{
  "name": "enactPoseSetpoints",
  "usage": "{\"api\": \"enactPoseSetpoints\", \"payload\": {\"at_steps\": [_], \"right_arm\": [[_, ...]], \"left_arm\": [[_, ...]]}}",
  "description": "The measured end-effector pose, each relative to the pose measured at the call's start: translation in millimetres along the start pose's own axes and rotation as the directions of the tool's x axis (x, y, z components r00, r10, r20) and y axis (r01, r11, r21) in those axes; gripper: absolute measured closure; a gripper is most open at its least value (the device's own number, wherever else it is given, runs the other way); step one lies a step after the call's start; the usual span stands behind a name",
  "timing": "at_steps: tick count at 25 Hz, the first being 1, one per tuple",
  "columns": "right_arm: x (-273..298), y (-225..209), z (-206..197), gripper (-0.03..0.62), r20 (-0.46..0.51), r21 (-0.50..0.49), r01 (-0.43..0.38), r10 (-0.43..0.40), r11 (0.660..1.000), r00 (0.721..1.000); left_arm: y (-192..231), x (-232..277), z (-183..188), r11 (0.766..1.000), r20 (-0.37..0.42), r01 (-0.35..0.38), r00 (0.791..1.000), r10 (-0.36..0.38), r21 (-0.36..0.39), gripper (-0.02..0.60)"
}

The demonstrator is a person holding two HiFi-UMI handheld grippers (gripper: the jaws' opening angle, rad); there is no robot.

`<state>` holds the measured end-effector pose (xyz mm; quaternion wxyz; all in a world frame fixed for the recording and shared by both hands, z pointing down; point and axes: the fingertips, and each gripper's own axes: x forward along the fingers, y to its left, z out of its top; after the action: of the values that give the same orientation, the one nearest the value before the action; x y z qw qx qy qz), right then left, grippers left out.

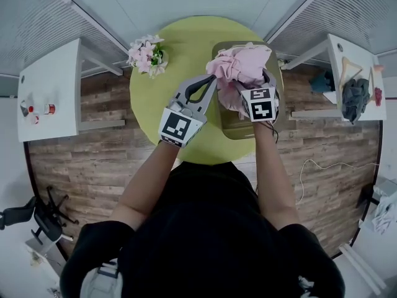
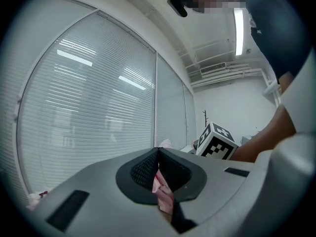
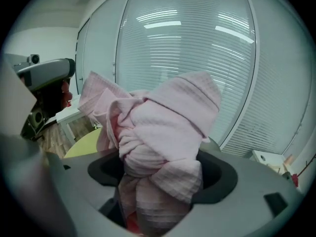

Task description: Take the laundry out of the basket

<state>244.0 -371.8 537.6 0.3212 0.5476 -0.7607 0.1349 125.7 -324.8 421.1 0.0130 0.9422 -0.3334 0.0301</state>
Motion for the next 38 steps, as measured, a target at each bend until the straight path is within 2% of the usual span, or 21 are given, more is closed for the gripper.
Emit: {"api": "enactPoseSetpoints", "payload": {"at_steps": [5,10,24,30,38], "right_arm": [[-23.1,5.2,19.8,0.166,0.063,0.037,0.016,-0.019,0.999,0.998],[-45.8,6.8,43.4,0.164,0.15,0.081,0.04,-0.051,0.996,0.987],[-132.1,14.4,116.6,0.165,0.347,0.131,0.088,-0.129,0.988,0.929],[-171.7,16.7,145.5,0.166,0.419,0.127,0.076,-0.123,0.989,0.9],[-210.7,29.6,174.8,0.166,0.496,0.078,0.035,-0.07,0.996,0.865]], "left_arm": [[-4.4,-10.2,13.9,1.0,0.015,-0.014,1.0,0.013,0.026,0.571],[-4.1,-21.0,21.5,1.0,0.025,-0.028,0.999,0.028,0.003,0.571],[-9.1,-62.5,79.8,0.999,0.093,-0.043,0.995,0.041,0.018,0.571],[-16.6,-79.4,103.6,0.996,0.106,-0.064,0.993,0.058,0.058,0.571],[-25.5,-103.8,128.0,0.987,0.127,-0.144,0.983,0.135,0.068,0.571]]}}
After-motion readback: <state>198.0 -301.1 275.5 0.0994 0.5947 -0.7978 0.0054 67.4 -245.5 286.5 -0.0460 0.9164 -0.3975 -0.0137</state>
